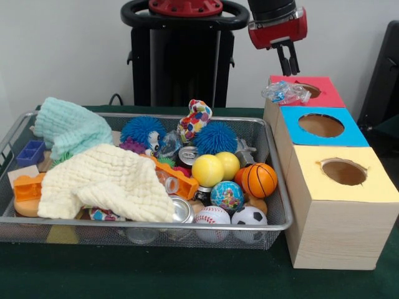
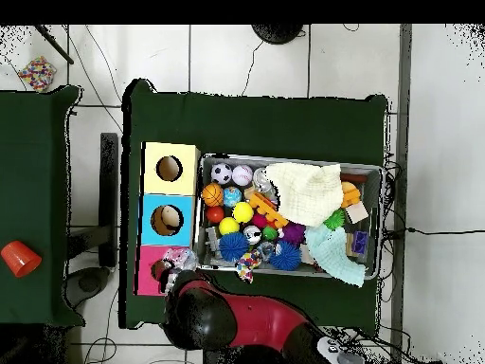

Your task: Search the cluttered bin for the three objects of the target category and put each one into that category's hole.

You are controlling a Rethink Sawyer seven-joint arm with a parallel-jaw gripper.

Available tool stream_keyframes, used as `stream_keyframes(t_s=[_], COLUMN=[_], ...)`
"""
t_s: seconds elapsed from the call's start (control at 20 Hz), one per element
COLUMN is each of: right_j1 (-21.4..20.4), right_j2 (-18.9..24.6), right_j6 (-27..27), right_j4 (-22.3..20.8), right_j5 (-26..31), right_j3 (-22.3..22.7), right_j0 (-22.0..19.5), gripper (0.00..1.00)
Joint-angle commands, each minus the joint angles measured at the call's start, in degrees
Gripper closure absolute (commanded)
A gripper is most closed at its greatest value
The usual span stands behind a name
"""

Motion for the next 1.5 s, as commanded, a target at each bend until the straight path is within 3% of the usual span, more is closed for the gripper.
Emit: stream_keyframes(t_s=[0.05,0.45,1.1,1.15,1.5], right_j1=[0.4,0.3,0.6,0.6,1.3], right_j2=[-4.1,-7.7,-8.2,-8.2,-7.7], right_j6=[5.8,5.8,5.4,5.4,5.7], right_j4=[0.6,0.2,0.2,0.1,-0.2], right_j5=[5.8,5.0,5.7,5.6,3.8], right_j3=[-7.6,-8.6,-8.9,-8.8,-8.6], right_j0=[1.5,4.2,4.7,4.7,4.2], gripper=[1.0,1.0,1.0,0.0,0.0])
